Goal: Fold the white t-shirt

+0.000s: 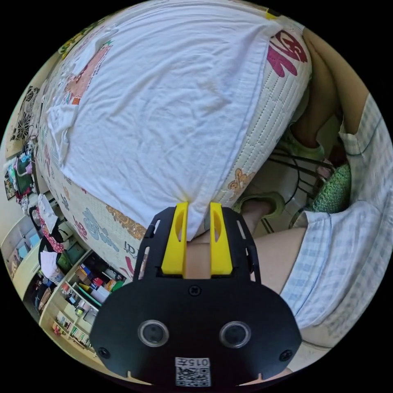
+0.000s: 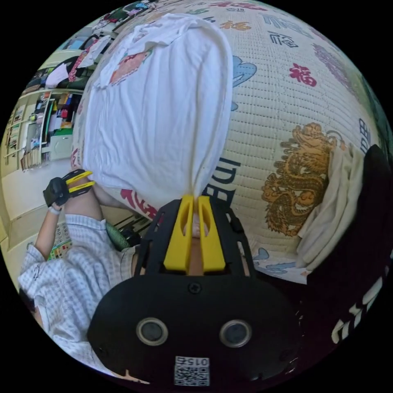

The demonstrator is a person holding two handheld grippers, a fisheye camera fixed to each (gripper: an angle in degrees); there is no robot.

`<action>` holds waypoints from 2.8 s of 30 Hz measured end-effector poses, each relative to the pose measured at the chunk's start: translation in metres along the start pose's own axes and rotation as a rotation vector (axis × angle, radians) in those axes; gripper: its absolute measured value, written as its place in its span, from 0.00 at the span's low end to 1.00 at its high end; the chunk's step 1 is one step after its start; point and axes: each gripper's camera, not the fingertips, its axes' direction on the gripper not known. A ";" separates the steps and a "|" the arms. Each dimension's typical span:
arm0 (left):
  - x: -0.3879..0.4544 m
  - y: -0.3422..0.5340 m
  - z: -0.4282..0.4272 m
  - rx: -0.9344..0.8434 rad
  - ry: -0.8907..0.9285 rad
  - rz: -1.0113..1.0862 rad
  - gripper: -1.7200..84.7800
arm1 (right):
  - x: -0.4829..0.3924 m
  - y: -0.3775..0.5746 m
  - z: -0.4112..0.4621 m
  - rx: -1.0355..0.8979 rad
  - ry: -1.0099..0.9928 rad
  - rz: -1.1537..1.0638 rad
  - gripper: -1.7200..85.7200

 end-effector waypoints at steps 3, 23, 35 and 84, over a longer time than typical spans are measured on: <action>0.005 0.005 -0.009 0.015 -0.044 -0.003 0.06 | 0.011 0.013 -0.017 0.040 -0.048 0.029 0.02; 0.038 0.054 -0.030 0.013 -0.079 -0.027 0.03 | 0.038 0.085 -0.047 0.080 -0.005 0.059 0.04; -0.097 0.116 -0.079 0.561 0.227 -0.518 0.04 | 0.041 0.102 -0.082 0.347 0.184 -0.144 0.10; -0.450 -0.373 -0.001 1.038 0.685 -0.343 0.05 | 0.151 -0.119 -0.172 0.716 -0.119 0.096 0.03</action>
